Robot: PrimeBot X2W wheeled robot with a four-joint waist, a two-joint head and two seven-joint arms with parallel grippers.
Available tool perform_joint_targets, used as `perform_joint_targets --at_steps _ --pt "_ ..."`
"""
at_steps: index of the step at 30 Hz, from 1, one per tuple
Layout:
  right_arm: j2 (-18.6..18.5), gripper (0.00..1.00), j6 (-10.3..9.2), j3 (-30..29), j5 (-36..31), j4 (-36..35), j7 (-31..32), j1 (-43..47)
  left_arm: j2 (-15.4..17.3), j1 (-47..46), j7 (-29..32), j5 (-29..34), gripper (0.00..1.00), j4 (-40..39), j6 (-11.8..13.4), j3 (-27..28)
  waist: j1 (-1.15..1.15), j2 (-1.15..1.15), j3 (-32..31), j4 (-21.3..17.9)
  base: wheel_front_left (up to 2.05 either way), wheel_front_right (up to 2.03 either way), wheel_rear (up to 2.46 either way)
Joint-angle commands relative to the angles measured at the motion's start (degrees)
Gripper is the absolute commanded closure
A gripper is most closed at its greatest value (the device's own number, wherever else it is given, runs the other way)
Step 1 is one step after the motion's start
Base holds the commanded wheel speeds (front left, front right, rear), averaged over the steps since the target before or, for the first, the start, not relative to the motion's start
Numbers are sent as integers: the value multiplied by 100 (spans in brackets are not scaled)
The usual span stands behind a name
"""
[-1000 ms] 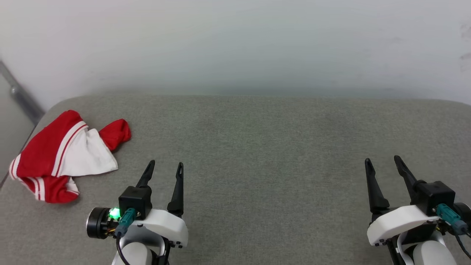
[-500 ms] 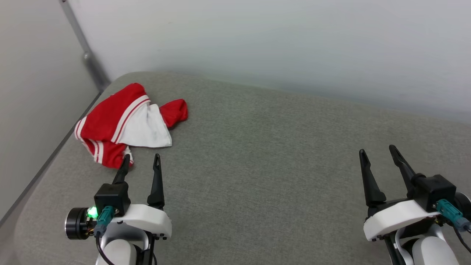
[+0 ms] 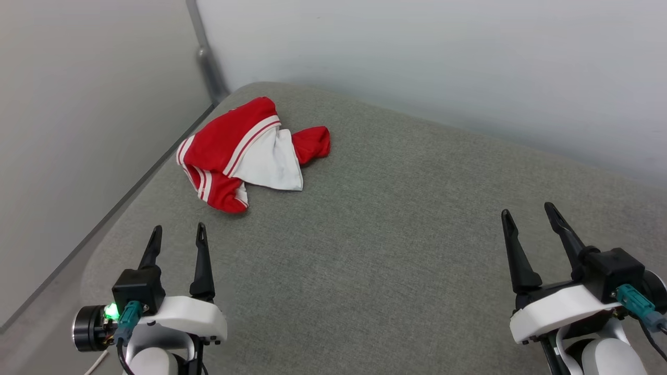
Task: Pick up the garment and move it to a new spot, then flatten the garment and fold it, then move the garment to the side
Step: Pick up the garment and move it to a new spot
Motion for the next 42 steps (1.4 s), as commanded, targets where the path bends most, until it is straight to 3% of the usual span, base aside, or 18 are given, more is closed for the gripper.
perform_joint_targets --at_steps 1,16,25,33,42 --pt "15 0 -2 11 -8 -36 16 73 10 74 -16 13 0 -28 10 28 0 0 17 70 0 0 0" --pt "-46 0 -2 6 -43 -268 124 -72 -9 -184 -16 3 0 -49 12 159 0 0 327 85 0 0 0" --pt "-306 0 -2 56 -31 -579 293 -412 183 -1623 16 -97 0 665 8 264 0 0 1136 -425 0 0 0" --pt "-544 0 -2 104 109 -727 281 -854 730 -3048 1319 -436 0 1254 -321 421 0 0 2016 -1030 0 0 0" --pt "-600 0 -2 176 220 -741 101 -1206 1761 -3954 4005 -740 0 1618 -642 469 0 0 2745 -1497 0 0 0"
